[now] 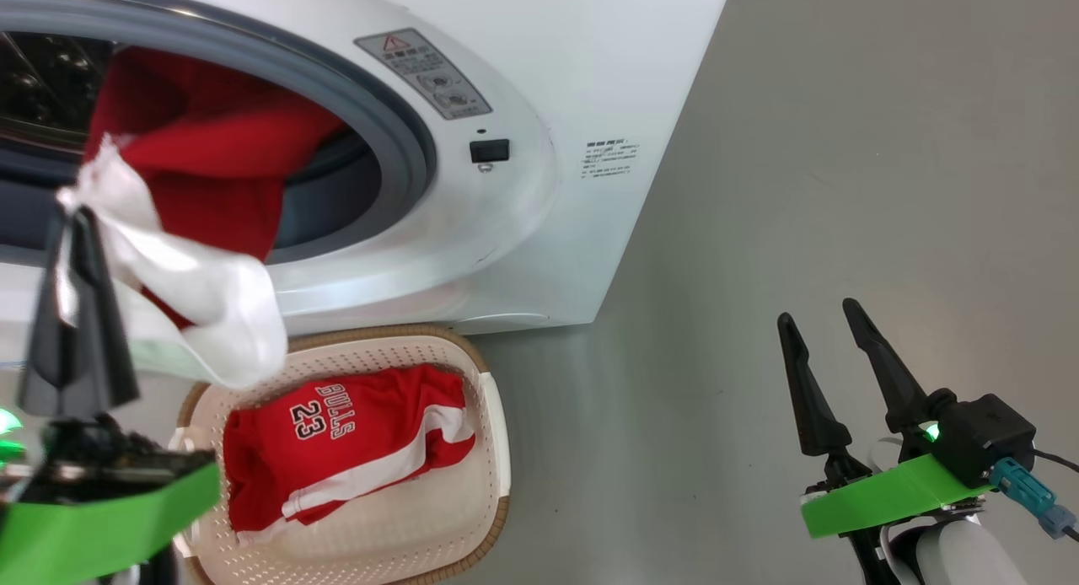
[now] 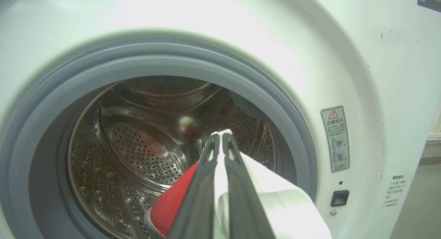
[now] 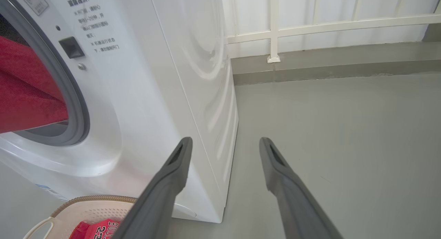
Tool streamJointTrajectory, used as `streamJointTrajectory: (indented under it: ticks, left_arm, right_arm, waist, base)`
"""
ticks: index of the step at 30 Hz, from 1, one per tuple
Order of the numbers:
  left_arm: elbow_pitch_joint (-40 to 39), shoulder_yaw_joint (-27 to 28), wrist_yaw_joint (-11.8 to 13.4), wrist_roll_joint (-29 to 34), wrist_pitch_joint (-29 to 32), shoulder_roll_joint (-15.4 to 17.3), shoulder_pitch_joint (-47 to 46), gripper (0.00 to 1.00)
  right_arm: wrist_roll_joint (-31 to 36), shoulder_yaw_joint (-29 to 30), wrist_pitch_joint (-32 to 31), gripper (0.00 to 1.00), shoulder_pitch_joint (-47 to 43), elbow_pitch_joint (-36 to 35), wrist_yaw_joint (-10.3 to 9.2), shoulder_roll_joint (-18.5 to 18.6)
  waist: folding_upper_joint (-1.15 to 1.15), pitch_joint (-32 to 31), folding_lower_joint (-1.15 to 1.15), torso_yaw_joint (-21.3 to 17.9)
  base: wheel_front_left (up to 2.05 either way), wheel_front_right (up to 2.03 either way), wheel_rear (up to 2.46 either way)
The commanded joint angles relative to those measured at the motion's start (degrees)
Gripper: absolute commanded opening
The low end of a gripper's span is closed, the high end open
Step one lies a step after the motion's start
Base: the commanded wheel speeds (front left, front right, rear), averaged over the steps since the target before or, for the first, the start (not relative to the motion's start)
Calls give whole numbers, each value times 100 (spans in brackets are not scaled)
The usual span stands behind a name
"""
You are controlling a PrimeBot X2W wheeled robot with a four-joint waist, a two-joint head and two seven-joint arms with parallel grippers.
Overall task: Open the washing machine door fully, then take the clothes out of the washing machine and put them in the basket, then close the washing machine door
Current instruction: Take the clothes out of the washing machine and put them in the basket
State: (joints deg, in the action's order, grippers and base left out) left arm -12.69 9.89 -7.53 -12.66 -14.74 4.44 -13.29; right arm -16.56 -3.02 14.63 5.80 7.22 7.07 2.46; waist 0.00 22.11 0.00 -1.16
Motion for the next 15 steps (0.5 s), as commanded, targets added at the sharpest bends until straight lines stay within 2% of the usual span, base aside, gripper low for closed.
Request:
streamJointTrajectory:
  ticks: [1, 9, 15]
  left_arm:
    - [-79, 162, 4, 8, -26, 72, 136, 0]
    - [1180, 1, 4, -174, -26, 15, 251, 0]
    - [2137, -244, 4, -247, -26, 169, -49, 0]
  right_arm:
    - [66, -146, 37, 100, -105, -127, 42, 42]
    - [73, -192, 37, 100, -84, -118, 42, 42]
    - [59, -241, 37, 100, 7, -162, 42, 42]
  waist:
    - [0, 2, 0, 2]
    - [0, 53, 0, 3]
    - [0, 302, 0, -9]
  base:
    - [0, 0, 0]
    - [0, 0, 0]
    - [0, 0, 0]
